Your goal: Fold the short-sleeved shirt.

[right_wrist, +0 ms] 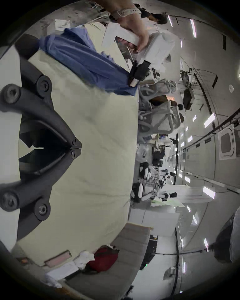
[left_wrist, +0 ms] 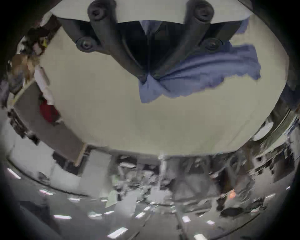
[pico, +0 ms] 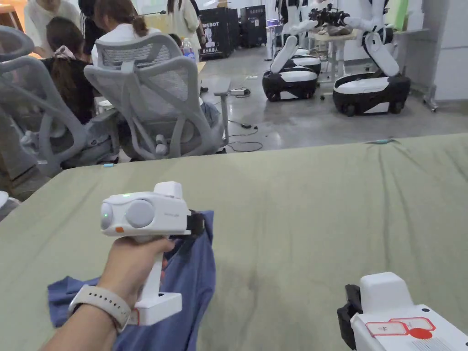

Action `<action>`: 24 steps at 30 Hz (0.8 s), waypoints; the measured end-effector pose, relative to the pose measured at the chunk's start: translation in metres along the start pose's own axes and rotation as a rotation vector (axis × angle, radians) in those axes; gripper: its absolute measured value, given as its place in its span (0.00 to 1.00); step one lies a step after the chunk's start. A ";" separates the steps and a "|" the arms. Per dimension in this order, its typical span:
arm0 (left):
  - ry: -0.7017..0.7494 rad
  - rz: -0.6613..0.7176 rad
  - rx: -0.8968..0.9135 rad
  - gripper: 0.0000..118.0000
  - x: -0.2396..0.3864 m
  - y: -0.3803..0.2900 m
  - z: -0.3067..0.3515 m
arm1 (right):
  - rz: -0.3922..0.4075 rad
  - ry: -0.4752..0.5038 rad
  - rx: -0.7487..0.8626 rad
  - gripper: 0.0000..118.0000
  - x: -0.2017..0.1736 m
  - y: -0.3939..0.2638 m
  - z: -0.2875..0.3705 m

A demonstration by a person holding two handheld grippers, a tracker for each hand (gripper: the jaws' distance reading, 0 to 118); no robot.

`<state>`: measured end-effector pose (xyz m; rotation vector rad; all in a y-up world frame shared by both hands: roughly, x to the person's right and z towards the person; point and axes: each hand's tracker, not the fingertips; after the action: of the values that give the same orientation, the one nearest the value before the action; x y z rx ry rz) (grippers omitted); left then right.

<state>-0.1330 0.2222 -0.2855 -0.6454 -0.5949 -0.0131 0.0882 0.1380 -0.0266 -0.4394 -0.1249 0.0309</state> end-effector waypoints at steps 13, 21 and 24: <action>-0.183 -0.197 -0.275 0.00 0.188 -0.065 -0.174 | -0.071 -0.224 -0.017 0.00 0.114 -0.023 0.051; -0.116 -0.135 -0.339 0.06 0.172 -0.116 -0.216 | -0.080 -0.228 -0.053 0.00 0.130 -0.035 0.043; -0.099 -0.139 -0.182 0.55 0.177 -0.104 -0.182 | -0.080 -0.214 -0.050 0.00 0.125 -0.031 0.039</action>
<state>0.0886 0.0642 -0.2504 -0.7831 -0.7395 -0.1672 0.2070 0.1334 0.0360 -0.4796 -0.3542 -0.0038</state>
